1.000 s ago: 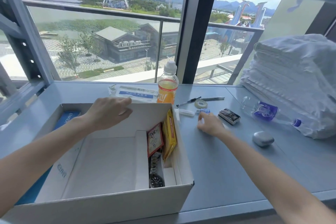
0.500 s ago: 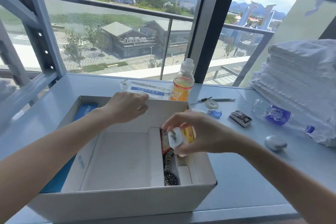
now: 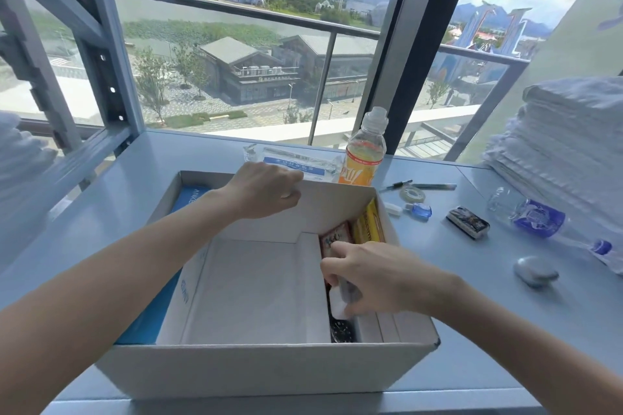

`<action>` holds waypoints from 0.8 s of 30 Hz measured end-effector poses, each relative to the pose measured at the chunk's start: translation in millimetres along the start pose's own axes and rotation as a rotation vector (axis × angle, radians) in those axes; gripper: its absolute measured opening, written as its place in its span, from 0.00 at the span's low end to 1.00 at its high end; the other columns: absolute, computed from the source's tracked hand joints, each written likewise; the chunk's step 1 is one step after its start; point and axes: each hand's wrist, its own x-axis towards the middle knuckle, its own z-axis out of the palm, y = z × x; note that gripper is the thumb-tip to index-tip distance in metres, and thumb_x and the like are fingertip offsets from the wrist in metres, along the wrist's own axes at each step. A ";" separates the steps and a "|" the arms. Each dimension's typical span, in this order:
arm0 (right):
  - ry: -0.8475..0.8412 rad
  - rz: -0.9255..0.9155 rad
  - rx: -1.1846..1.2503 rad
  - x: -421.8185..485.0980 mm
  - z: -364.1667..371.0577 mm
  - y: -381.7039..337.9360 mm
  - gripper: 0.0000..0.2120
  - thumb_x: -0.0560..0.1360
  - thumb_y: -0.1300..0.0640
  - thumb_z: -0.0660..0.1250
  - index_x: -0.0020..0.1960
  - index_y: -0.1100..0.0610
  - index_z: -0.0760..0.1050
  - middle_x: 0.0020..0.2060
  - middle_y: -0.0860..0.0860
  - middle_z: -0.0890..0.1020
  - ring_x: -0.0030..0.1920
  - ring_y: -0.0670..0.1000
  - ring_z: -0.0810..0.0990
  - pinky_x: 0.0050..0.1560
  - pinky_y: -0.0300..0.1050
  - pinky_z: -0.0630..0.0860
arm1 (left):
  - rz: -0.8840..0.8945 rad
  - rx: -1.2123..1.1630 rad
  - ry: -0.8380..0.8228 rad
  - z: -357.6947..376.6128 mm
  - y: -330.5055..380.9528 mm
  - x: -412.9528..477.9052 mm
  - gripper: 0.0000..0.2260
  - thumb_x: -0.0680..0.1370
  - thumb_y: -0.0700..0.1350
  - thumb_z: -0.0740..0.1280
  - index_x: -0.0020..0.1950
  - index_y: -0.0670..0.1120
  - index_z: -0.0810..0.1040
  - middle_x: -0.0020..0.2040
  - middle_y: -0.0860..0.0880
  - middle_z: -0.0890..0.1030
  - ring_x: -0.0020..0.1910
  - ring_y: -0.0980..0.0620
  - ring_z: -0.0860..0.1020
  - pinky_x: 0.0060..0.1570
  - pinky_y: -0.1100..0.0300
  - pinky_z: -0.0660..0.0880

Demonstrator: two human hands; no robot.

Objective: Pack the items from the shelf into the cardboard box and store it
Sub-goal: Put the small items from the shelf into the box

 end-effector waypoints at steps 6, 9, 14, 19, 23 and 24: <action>-0.099 -0.026 0.004 -1.3 -4.2 -2.0 0.17 0.66 0.48 0.74 0.49 0.51 0.72 0.41 0.44 0.71 0.36 0.49 0.72 0.27 0.40 0.64 | 0.015 0.006 -0.015 1.2 0.0 0.9 0.08 0.77 0.50 0.58 0.41 0.48 0.64 0.29 0.56 0.64 0.26 0.55 0.65 0.25 0.62 0.55; -0.111 -0.002 -0.035 -0.7 -2.0 -1.8 0.14 0.65 0.50 0.74 0.48 0.50 0.75 0.40 0.43 0.69 0.36 0.49 0.70 0.27 0.39 0.59 | 0.013 0.010 -0.018 1.4 0.3 1.1 0.08 0.77 0.51 0.57 0.42 0.48 0.64 0.30 0.55 0.66 0.28 0.52 0.67 0.25 0.62 0.56; -0.125 -0.014 -0.041 0.8 -4.3 -3.9 0.17 0.65 0.46 0.74 0.52 0.48 0.78 0.42 0.45 0.69 0.40 0.49 0.69 0.27 0.40 0.59 | 0.000 0.003 -0.022 0.6 1.1 0.7 0.08 0.77 0.50 0.57 0.43 0.47 0.66 0.29 0.56 0.64 0.26 0.56 0.63 0.26 0.62 0.56; 0.008 0.040 -0.067 -0.8 -2.7 -3.5 0.22 0.68 0.52 0.73 0.61 0.50 0.73 0.53 0.49 0.73 0.51 0.52 0.73 0.39 0.45 0.69 | 0.005 0.004 -0.019 0.0 1.7 0.4 0.08 0.77 0.50 0.57 0.42 0.48 0.64 0.29 0.57 0.63 0.28 0.52 0.65 0.26 0.62 0.56; 0.185 0.048 -0.161 -3.5 0.3 -3.6 0.15 0.72 0.60 0.67 0.57 0.55 0.73 0.50 0.53 0.74 0.49 0.53 0.72 0.41 0.44 0.66 | 0.003 0.015 0.002 1.8 2.4 0.3 0.09 0.77 0.50 0.57 0.41 0.47 0.64 0.28 0.56 0.63 0.27 0.52 0.64 0.26 0.61 0.58; 0.197 0.046 -0.150 -4.1 0.0 -3.5 0.14 0.71 0.60 0.68 0.56 0.55 0.74 0.49 0.53 0.74 0.49 0.53 0.73 0.41 0.44 0.66 | 0.003 0.016 0.011 2.2 2.9 0.4 0.09 0.77 0.50 0.58 0.41 0.47 0.64 0.28 0.56 0.63 0.26 0.53 0.64 0.26 0.61 0.58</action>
